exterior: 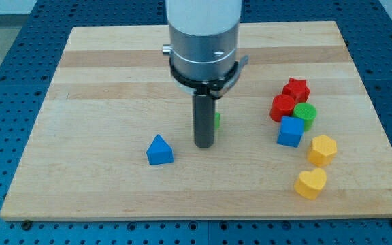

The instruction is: Push the green star parallel left to the red circle

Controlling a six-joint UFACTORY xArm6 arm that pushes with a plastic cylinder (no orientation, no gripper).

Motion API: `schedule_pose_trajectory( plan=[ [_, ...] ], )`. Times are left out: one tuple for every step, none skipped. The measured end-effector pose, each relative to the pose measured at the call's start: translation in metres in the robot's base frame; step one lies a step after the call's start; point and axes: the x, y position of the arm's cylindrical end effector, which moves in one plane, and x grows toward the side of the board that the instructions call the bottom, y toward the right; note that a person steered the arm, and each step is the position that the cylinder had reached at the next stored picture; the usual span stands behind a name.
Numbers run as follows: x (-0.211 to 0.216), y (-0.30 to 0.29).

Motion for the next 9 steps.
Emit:
schedule_pose_trajectory(
  plan=[
    [0.000,-0.024],
    [-0.001,-0.029],
    [-0.007,-0.026],
    [-0.034,-0.012],
    [-0.040,-0.002],
    [-0.040,-0.005],
    [-0.027,-0.018],
    [-0.022,-0.018],
    [-0.022,-0.002]
  ],
)
